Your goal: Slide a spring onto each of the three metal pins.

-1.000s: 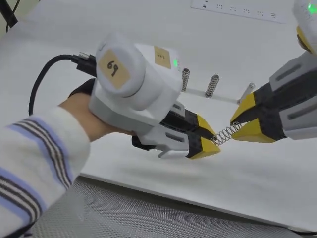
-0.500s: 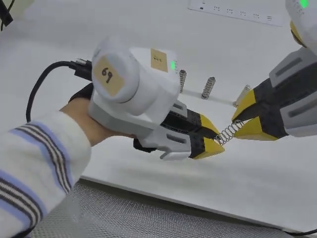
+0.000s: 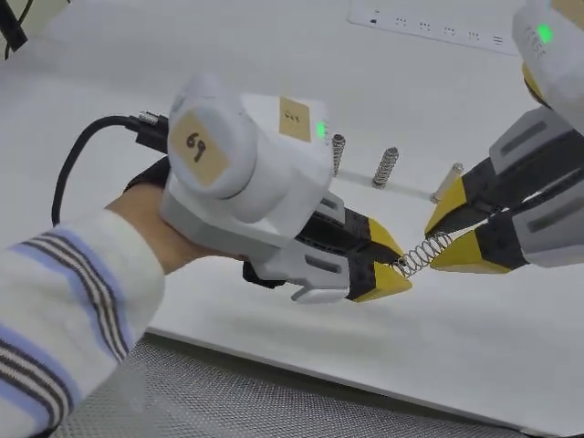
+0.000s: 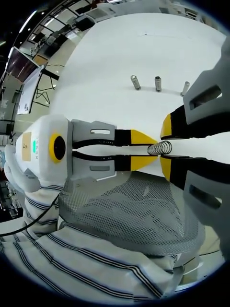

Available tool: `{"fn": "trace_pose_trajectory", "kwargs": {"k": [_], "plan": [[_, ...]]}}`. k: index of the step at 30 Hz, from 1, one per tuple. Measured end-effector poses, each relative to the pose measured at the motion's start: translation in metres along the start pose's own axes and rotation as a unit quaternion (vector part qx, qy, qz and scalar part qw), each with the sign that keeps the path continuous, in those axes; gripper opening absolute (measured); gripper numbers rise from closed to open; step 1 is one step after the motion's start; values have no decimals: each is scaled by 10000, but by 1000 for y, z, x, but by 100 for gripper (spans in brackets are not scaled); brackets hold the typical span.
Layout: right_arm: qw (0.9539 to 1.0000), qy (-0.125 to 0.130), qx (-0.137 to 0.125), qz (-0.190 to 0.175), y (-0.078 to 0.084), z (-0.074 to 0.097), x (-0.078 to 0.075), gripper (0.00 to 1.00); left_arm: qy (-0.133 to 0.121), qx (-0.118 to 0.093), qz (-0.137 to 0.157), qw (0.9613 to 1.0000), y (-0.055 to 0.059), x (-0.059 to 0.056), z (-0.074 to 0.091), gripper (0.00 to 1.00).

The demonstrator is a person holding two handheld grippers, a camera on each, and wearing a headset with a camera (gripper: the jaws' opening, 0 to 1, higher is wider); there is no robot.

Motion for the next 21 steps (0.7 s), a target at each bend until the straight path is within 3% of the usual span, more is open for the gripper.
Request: {"fn": "trace_pose_trajectory", "kwargs": {"k": [4,21], "plan": [[10000,-35,-60,-2,-2,-2,1,11,25,-165,28,9999,-5,-1,1,3],[10000,-57,3,74,-2,-6,3,9,40,-201,-46,9998,-12,-3,0,3]]}}
Point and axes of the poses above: the centre of the closed fingertips' face, and the gripper's own axes: z roughly backward along the fingers, x roughly to its left, y roughly out of its underside, the point moved 8 cm from there along z, roughly backward along the fingers, and after that the axes turned 8 degrees about z, right-handed, at the moved point
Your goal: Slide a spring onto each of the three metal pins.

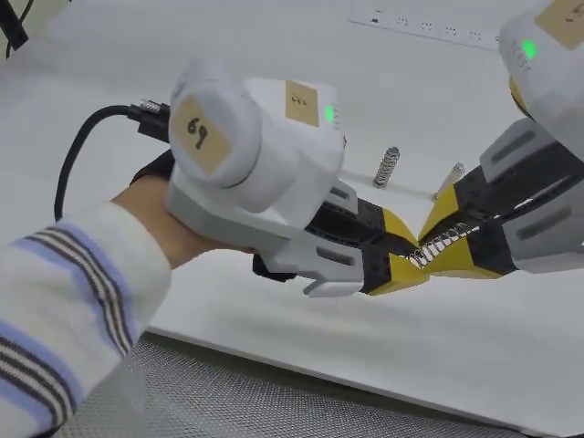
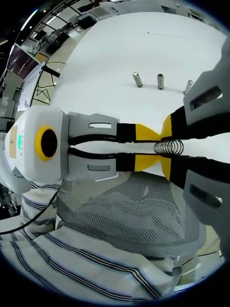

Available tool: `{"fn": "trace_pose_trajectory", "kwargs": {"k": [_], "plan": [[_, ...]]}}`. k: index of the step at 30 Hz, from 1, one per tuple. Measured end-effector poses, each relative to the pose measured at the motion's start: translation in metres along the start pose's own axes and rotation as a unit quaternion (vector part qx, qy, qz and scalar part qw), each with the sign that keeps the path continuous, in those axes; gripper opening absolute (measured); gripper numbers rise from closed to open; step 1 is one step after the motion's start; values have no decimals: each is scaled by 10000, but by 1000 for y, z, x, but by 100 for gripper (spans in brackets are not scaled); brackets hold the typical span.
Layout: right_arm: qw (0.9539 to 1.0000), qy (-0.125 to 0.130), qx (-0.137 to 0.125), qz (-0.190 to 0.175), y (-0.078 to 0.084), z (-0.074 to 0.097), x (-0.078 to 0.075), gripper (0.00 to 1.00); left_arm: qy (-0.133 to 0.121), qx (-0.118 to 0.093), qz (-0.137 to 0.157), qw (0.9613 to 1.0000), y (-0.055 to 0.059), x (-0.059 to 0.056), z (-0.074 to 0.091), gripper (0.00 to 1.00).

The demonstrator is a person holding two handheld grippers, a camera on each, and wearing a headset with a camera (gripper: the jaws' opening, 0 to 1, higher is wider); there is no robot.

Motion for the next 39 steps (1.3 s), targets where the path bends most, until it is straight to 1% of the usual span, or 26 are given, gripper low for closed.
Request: {"fn": "trace_pose_trajectory", "kwargs": {"k": [1,2,4,7,10,14,18,20,21,23,28,31,35,37,38,39], "plan": [[10000,14,5,-20,0,0,-1,9,-2,16,9,10000,1,0,0,3],[9999,19,-16,-148,0,-2,-1,9,-14,32,33,10000,1,0,0,3],[9999,-1,-56,-163,0,-2,-1,9,2,44,108,9999,2,0,0,3],[9996,32,-143,-252,-1,-2,-1,8,-31,38,72,10000,2,1,1,3],[9996,81,-132,-251,-1,-2,-2,8,-69,24,57,10000,2,2,1,3],[9992,116,-112,-362,0,-2,-3,8,-98,17,63,9999,2,3,0,3],[9991,106,-60,-408,1,-3,-3,8,-110,36,114,9999,3,4,-2,3],[9991,55,-39,-408,1,-5,-2,8,-46,65,171,9998,4,3,-3,3],[9992,63,-17,-391,1,-6,-2,8,-53,73,166,9998,4,3,-3,3],[9992,68,3,-385,1,-7,-3,8,-80,89,163,9998,5,4,-4,3],[9985,134,-43,-526,1,-7,-6,8,-175,90,143,9997,6,6,-3,4],[9985,138,-49,-528,1,-8,-7,8,-180,85,168,9997,6,6,-2,4],[9987,165,7,-489,2,-9,-8,8,-204,80,196,9996,8,6,-3,7],[9986,172,20,-495,3,-9,-9,8,-278,79,200,9994,8,7,-3,7],[9986,180,19,-502,3,-9,-9,8,-364,84,221,9991,9,10,-2,7],[9985,203,14,-514,3,-9,-10,8,-374,102,253,9989,9,11,-2,7]]}}
Point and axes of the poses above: the centre of the closed fingertips' face, and the gripper's own axes: z roughly backward along the fingers, x roughly to its left, y roughly out of its underside, the point moved 8 cm from there along z, roughly backward along the fingers, and after that the axes turned 8 degrees about z, right-handed, at the moved point
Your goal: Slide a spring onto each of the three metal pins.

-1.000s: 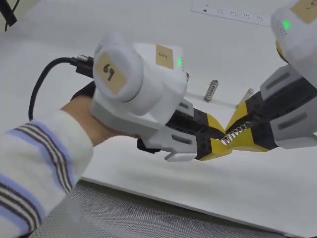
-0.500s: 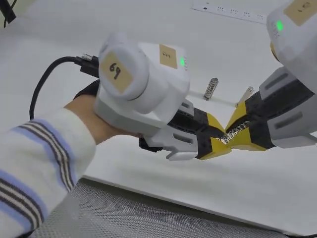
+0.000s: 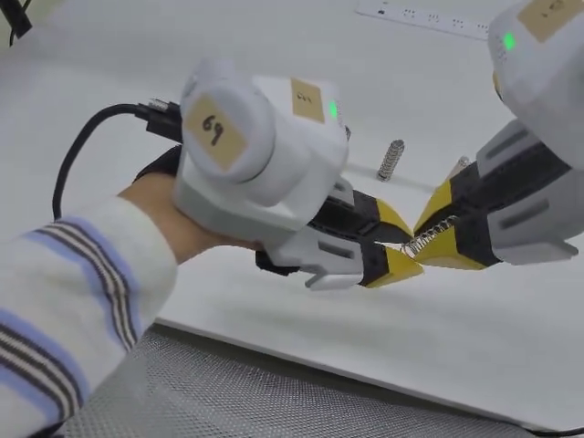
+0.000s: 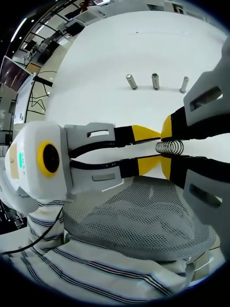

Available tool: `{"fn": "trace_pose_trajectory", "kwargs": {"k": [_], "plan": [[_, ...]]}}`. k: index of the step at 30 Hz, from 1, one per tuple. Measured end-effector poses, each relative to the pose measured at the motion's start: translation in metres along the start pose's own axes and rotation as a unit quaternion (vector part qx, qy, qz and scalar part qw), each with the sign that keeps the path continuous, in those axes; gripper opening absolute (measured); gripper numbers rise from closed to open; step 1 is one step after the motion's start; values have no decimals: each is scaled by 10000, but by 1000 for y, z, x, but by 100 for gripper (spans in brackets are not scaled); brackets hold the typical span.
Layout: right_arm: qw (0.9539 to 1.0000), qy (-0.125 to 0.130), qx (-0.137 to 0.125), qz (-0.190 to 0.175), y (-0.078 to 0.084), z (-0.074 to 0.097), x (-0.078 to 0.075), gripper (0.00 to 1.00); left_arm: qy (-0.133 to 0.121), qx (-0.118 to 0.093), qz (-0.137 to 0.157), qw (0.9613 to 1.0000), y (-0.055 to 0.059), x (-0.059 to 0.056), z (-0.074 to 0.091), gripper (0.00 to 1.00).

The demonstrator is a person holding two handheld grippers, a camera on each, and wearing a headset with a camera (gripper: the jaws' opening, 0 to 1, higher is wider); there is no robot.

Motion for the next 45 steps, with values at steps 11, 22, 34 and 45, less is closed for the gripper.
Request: {"fn": "trace_pose_trajectory", "kwargs": {"k": [11,22,34,45], "plan": [[10000,47,-11,-77,4,-1,-1,8,-556,130,137,9983,9,17,3,20],[9998,81,-22,-206,9,0,1,8,-802,103,336,9962,13,25,3,44],[9992,203,4,-335,18,4,-2,8,-991,8,470,9940,16,35,3,61],[9977,365,74,-573,30,14,-13,8,-1269,28,470,9908,17,44,5,84]]}}
Point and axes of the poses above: the centre of the closed fingertips' face, and the gripper's own axes: z roughly backward along the fingers, x roughly to its left, y roughly out of its underside, the point moved 8 cm from there along z, roughly backward along the fingers, and after that the axes turned 8 degrees about z, right-handed, at the moved point
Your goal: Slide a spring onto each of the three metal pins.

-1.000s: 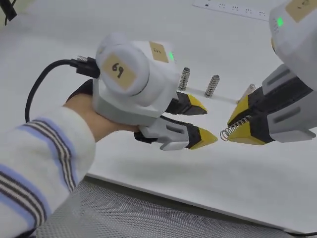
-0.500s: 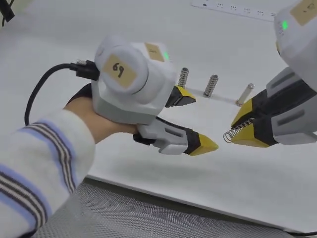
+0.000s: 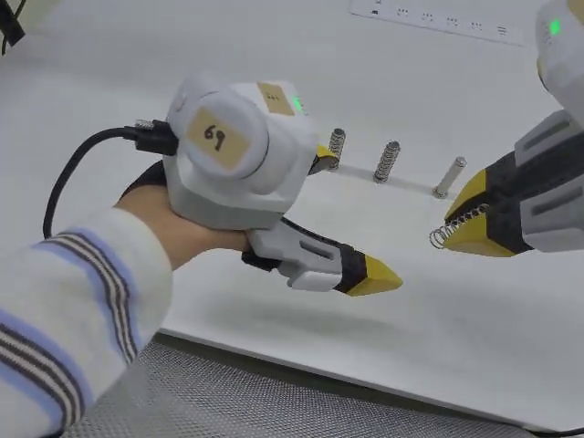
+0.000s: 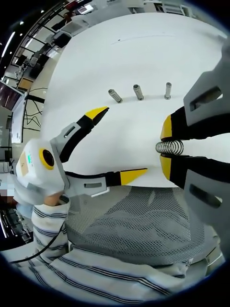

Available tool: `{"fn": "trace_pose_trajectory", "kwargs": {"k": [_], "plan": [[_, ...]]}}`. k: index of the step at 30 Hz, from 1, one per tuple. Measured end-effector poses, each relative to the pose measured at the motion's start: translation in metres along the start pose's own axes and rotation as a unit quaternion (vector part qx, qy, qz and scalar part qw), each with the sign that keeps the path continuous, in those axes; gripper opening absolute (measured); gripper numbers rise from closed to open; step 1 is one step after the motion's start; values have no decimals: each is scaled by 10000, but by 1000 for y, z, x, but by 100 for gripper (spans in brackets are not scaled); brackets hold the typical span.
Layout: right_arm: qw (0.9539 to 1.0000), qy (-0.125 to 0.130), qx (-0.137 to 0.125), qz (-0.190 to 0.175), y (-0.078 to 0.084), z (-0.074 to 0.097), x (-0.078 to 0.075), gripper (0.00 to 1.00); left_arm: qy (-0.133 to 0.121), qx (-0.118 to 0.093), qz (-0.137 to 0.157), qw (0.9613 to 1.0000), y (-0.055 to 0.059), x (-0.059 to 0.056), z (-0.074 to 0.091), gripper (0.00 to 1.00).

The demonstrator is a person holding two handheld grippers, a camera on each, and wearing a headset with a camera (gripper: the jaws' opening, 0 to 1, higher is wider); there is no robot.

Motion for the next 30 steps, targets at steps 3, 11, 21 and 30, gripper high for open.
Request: {"fn": "trace_pose_trajectory", "kwargs": {"k": [3,11,21,30], "plan": [[10000,53,44,-42,4,4,-4,8,-108,-22,30,9999,-1,2,0,86],[9996,210,185,-84,12,13,-22,8,-163,-4,118,9998,2,3,-1,97],[9988,329,363,-22,18,24,-50,8,-113,83,244,9996,5,1,-3,98],[9974,279,652,134,23,29,-74,8,-50,81,355,9993,6,-3,-5,98]]}}
Point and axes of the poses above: the centre of the closed fingertips' face, and the gripper's own axes: z roughly backward along the fingers, x roughly to its left, y roughly out of its underside, the point moved 8 cm from there along z, roughly backward along the fingers, and after that the axes turned 8 degrees about z, right-handed, at the moved point
